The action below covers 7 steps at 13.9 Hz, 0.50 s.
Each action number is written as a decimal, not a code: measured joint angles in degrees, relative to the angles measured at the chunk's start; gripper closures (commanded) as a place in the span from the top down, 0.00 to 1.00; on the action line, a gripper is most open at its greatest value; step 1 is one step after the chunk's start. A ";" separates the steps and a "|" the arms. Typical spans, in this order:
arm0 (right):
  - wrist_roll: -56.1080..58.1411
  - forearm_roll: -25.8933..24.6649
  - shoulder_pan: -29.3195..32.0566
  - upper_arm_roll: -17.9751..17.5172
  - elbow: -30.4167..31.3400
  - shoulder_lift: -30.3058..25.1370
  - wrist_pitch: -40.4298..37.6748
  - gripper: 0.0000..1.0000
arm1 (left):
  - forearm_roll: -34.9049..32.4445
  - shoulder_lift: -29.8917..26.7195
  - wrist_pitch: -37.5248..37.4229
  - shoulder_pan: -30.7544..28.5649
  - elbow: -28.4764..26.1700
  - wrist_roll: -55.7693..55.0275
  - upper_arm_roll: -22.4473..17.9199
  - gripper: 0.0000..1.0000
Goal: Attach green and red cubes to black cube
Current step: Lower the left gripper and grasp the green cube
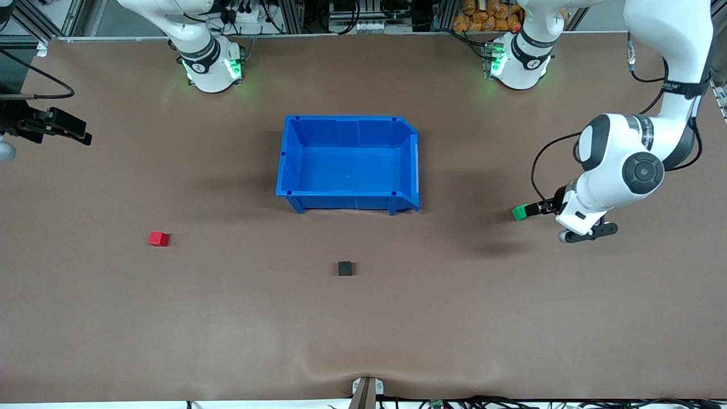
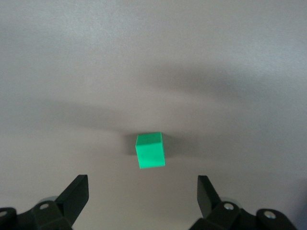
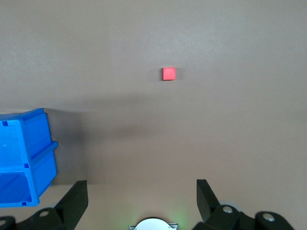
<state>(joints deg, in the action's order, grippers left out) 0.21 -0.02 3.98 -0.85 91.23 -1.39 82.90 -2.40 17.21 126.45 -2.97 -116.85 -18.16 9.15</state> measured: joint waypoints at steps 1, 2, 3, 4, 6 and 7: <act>0.00 0.00 0.00 0.00 0.02 0.29 -0.02 1.00 | 0.00 1.05 0.79 -0.17 -0.02 0.00 -0.02 0.95; 0.00 0.00 0.00 0.00 0.04 0.79 -0.06 1.00 | 0.00 2.04 1.42 -0.38 -0.02 0.00 -0.03 0.94; 0.00 0.00 0.00 0.00 0.04 1.36 -0.07 1.00 | 0.00 2.98 1.89 -0.56 -0.03 0.00 -0.05 0.92; 0.00 0.00 0.00 0.00 0.04 1.84 -0.06 1.00 | 0.00 3.81 2.29 -0.67 -0.02 0.00 -0.05 0.89; 0.00 0.00 0.00 0.01 0.04 2.26 -0.06 1.00 | 0.00 5.26 3.07 -0.72 0.00 0.00 -0.05 0.86; 0.00 0.00 0.00 0.01 0.04 2.26 -0.06 1.00 | 0.00 5.96 3.46 -0.73 0.01 0.00 -0.05 0.84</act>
<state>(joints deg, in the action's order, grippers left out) 0.21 -0.02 3.98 -0.84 91.27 0.88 82.84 -2.40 23.16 129.91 -3.70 -116.83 -18.17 9.11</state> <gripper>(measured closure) 0.000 0.123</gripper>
